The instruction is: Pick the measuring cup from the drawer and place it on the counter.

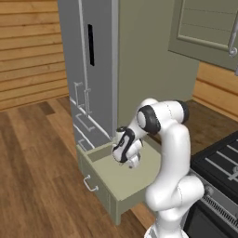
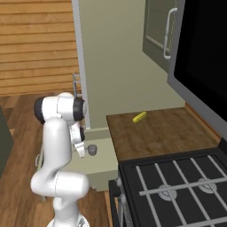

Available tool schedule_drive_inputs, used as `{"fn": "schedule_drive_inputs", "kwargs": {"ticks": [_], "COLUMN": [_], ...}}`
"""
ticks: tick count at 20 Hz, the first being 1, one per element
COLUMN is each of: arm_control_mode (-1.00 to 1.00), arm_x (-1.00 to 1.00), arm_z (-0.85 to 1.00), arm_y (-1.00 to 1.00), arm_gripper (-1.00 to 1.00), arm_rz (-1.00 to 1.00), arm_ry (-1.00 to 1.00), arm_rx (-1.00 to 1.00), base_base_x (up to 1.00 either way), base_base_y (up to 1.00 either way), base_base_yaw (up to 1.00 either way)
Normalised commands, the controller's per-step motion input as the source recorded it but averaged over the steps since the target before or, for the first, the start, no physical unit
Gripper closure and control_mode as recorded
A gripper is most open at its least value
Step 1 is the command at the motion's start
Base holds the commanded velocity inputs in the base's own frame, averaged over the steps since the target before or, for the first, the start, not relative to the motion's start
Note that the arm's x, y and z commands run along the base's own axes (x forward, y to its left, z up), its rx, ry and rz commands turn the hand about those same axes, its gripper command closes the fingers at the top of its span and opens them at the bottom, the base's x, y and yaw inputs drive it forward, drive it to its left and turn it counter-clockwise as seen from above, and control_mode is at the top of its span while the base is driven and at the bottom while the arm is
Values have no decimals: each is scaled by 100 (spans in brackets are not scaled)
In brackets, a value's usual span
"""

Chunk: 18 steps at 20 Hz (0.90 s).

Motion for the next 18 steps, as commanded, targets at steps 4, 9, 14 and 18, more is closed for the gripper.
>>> {"fn": "schedule_drive_inputs", "kwargs": {"ticks": [4,9,14,18], "arm_control_mode": [-100,-100,-100,-100], "arm_x": [20,0,-45,-95], "arm_z": [-38,-1,39,100], "arm_y": [0,-16,-1,2], "arm_gripper": [100,100,100,100], "arm_rz": [0,0,0,3], "arm_ry": [0,-17,-22,-37], "arm_rx": [0,0,-4,-25], "base_base_x": [0,0,0,0], "base_base_y": [0,0,0,0], "base_base_yaw": [0,0,0,0]}}
